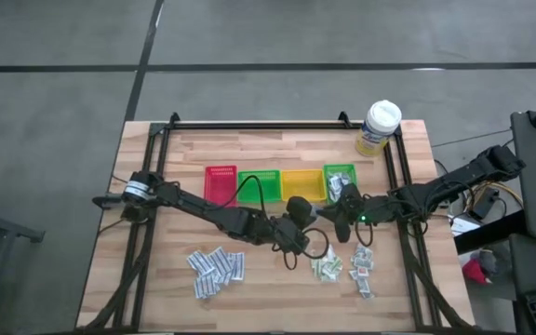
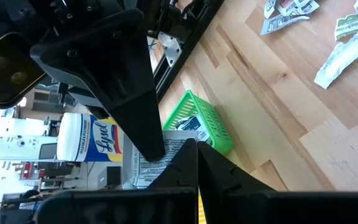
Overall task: Pick & Place First Aid Supplies
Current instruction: Put the blue alcohol pad into the right green bin
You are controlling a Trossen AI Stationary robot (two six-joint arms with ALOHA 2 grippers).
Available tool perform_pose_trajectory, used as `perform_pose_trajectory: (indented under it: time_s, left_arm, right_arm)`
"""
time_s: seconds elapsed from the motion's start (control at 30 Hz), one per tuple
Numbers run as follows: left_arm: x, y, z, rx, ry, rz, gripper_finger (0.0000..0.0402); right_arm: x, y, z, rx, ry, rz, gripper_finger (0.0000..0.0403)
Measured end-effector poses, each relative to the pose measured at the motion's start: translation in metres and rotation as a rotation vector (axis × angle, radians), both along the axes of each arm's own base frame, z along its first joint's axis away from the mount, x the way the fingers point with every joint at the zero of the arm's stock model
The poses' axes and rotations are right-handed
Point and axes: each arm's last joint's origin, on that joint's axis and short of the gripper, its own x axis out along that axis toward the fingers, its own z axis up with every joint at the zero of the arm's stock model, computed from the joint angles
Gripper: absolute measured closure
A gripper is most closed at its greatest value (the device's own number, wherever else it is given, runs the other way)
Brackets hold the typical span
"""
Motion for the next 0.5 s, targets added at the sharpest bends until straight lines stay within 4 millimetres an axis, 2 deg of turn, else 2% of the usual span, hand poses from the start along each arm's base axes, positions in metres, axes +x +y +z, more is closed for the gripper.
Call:
perform_pose_trajectory:
  time_s: [0.3, 0.5]
  left_arm:
    - [-0.0002, -0.0001, -0.0006, -0.031, -0.006, 0.014, 0.0392]
    - [-0.0027, -0.0008, -0.0048, -0.094, 0.013, 0.048, 0.0321]
  right_arm:
    - [-0.0004, -0.0003, -0.0007, -0.008, 0.006, -0.005, 0.0395]
    - [-0.0005, -0.0017, -0.0018, -0.011, 0.016, -0.013, 0.0395]
